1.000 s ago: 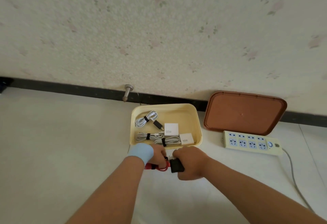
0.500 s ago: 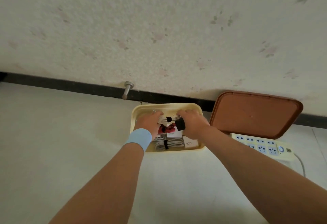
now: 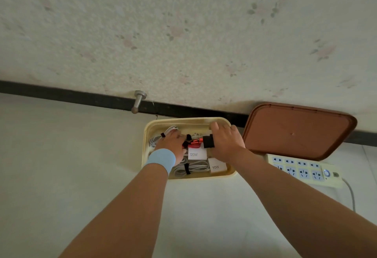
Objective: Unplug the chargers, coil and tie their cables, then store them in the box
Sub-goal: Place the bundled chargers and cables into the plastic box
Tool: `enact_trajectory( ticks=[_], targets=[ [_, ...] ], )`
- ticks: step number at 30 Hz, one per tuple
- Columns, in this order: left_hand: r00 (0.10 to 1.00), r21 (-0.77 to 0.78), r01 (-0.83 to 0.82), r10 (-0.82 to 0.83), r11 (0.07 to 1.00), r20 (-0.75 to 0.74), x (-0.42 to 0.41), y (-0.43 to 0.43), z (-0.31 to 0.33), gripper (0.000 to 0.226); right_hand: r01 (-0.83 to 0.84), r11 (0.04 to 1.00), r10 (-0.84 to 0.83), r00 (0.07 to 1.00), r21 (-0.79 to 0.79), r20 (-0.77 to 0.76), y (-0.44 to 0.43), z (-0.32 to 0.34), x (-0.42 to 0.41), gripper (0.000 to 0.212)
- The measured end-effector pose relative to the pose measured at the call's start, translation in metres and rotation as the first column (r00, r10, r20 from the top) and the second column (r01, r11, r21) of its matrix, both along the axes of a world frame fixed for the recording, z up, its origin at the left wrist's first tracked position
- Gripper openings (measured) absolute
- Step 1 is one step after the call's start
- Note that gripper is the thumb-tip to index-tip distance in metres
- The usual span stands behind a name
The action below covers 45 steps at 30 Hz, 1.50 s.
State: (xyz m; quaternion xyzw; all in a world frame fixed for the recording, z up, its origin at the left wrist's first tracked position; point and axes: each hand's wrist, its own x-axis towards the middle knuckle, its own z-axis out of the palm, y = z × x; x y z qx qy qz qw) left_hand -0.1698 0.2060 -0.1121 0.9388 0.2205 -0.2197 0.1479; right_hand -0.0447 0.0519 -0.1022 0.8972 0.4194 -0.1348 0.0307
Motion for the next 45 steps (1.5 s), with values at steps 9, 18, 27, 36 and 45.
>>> enact_trajectory(
  ticks=[9, 18, 27, 36, 45],
  targets=[
    [0.926, 0.090, -0.096, 0.056, 0.991, 0.373, -0.007, -0.010, 0.006, 0.037, 0.016, 0.988, 0.020, 0.974, -0.156, 0.226, -0.005, 0.003, -0.005, 0.036],
    [0.996, 0.131, -0.073, 0.066, 0.989, 0.055, -0.005, -0.008, -0.002, 0.066, 0.043, 0.992, -0.023, 0.985, -0.116, 0.171, -0.006, 0.002, -0.003, 0.032],
    [0.866, -0.102, -0.292, 0.308, 0.951, 0.395, 0.003, -0.001, 0.004, 0.065, -0.055, 0.990, 0.072, 0.989, -0.127, 0.127, -0.013, 0.009, -0.002, 0.039],
    [0.996, 0.006, 0.084, -0.084, 0.996, -0.022, 0.008, -0.023, 0.005, 0.059, -0.101, 0.973, 0.121, 0.989, -0.209, 0.083, -0.009, 0.000, -0.009, 0.038],
    [0.945, 0.036, -0.065, 0.050, 0.997, 0.324, 0.030, -0.032, 0.041, 0.044, 0.002, 0.953, -0.056, 0.984, 0.303, 0.172, -0.043, 0.036, 0.028, 0.024]
  ],
)
